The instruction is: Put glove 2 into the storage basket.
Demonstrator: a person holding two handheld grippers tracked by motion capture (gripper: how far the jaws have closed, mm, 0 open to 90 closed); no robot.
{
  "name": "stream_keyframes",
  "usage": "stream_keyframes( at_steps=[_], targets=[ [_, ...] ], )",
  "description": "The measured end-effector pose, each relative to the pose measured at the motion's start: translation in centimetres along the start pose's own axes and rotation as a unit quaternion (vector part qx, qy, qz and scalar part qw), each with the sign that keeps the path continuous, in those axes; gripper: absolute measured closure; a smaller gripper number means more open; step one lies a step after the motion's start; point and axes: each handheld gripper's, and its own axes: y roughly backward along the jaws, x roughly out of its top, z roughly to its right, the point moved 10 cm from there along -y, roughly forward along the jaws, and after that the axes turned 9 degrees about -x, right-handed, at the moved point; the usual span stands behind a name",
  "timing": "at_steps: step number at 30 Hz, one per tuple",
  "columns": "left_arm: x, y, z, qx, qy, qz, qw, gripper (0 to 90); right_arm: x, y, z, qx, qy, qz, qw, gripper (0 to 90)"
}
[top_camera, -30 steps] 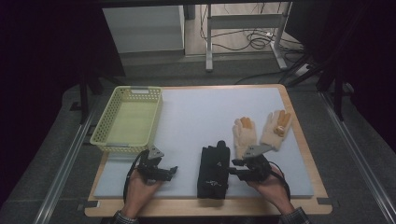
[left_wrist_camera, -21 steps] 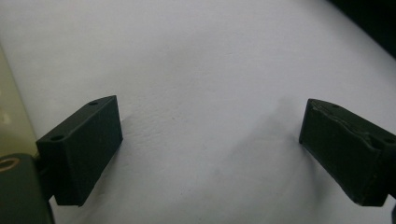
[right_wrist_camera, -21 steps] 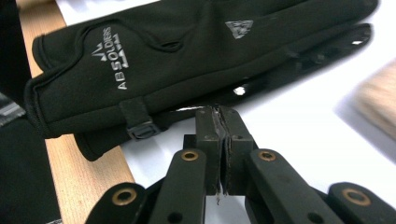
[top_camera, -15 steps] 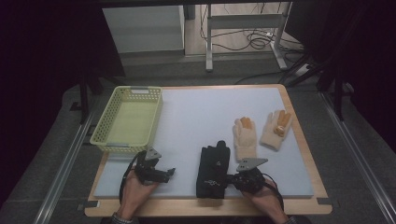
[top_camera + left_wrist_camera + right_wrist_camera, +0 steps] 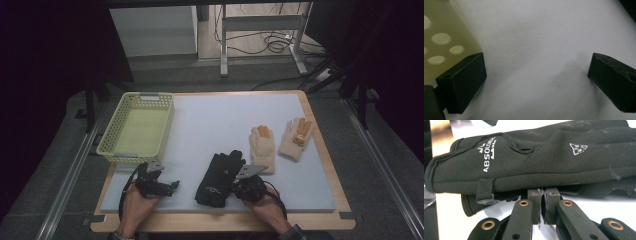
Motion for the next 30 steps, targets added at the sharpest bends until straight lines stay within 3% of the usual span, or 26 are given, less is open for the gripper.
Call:
stream_keyframes(
  at_steps=[8,13,19,21,25,27,30],
  targets=[
    [0.0,0.0,0.0,0.001,0.0,0.0,1.0,1.4,2.7,-3.2,-0.7,-0.025,0.029,-0.001,0.9993,83.4],
    [0.0,-0.1,0.0,-0.001,0.005,0.001,1.0,1.3,2.9,-3.4,-0.9,-0.019,0.029,-0.004,0.9994,79.0],
    [0.0,-0.1,0.0,-0.002,0.005,0.001,1.0,1.2,2.1,-1.4,-0.2,-0.026,0.03,-0.004,0.9992,69.7],
    [0.0,-0.1,0.0,-0.002,0.005,0.001,1.0,1.2,1.3,0.1,1.4,-0.055,0.025,-0.002,0.9982,64.6],
    [0.0,-0.1,0.0,-0.002,0.005,0.001,1.0,1.2,0.0,1.5,3.2,-0.074,0.006,-0.004,0.9972,60.9],
    [0.0,-0.1,0.0,-0.003,0.006,0.001,1.0,1.2,-1.4,2.9,4.8,-0.099,-0.005,-0.005,0.9951,56.4],
    [0.0,-0.1,0.0,-0.003,0.006,0.001,1.0,1.2,-2.2,3.9,5.7,-0.111,-0.013,-0.005,0.9937,53.9]
  ],
)
